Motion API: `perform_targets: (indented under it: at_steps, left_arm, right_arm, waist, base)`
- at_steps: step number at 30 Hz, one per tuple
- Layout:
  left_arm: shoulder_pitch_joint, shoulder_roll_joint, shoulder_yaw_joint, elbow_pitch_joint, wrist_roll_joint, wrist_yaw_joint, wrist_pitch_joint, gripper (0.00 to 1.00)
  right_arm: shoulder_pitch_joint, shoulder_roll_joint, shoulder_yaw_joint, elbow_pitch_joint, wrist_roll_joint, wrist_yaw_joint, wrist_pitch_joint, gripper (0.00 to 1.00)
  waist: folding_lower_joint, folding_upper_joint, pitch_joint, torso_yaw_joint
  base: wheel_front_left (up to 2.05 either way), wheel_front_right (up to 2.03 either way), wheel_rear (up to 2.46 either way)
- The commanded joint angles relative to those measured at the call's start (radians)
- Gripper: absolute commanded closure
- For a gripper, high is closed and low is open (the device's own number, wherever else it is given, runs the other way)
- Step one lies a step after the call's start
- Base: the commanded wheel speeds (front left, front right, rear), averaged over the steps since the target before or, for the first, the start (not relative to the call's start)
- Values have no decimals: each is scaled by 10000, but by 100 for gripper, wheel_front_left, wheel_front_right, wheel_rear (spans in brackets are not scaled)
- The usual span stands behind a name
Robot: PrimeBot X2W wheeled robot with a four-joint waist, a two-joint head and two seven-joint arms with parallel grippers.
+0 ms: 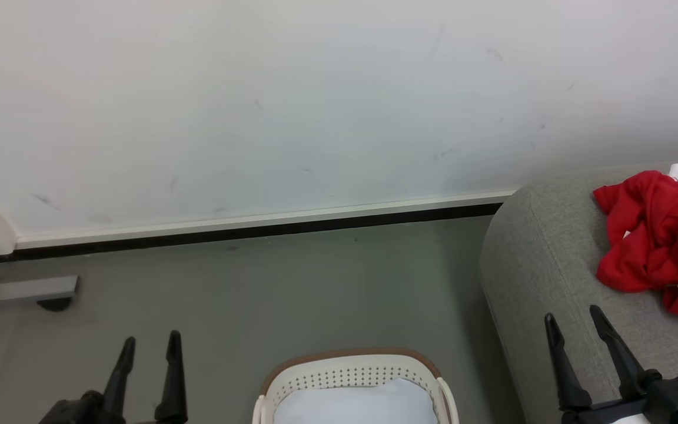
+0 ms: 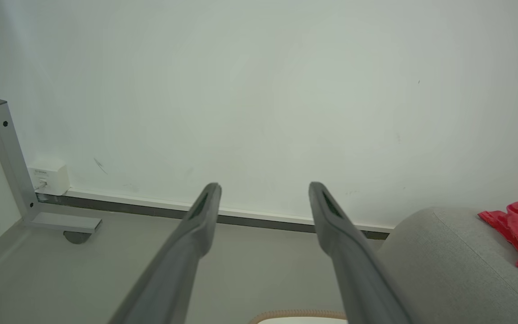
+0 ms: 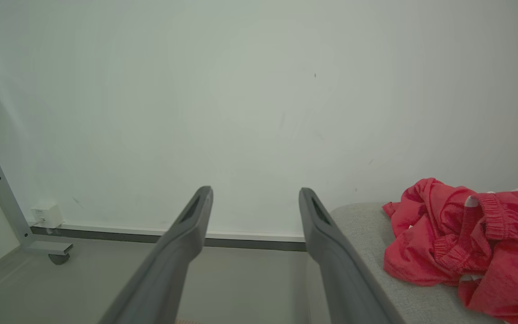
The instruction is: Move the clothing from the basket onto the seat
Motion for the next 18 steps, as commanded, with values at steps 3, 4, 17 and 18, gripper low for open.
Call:
perform_targets:
  at_steps: [3,4,17,18]
  left_arm:
    - [165,-126,194,127,301,-187,-3,0]
    - [169,-167,223,159,356,-221,-3,0]
    - [-92,-267,481,428,613,-525,-3,0]
    - [-92,-269,486,440,594,-530,-3,0]
  right_arm:
    - [55,116,116,-38,-96,-25,-28,0]
    - [5,127,129,-26,-108,-23,-29,0]
    - [-222,235,-28,51,-132,-23,-30,0]
    - [-223,246,-24,60,-135,-23,-30,0]
  waist:
    - [0,0,-12,-51]
    - [0,0,-14,-60]
    - [0,0,3,-33]
    - [0,0,3,-37]
  base:
    - [0,0,0]
    - [0,0,0]
    - [0,0,0]
    - [0,0,0]
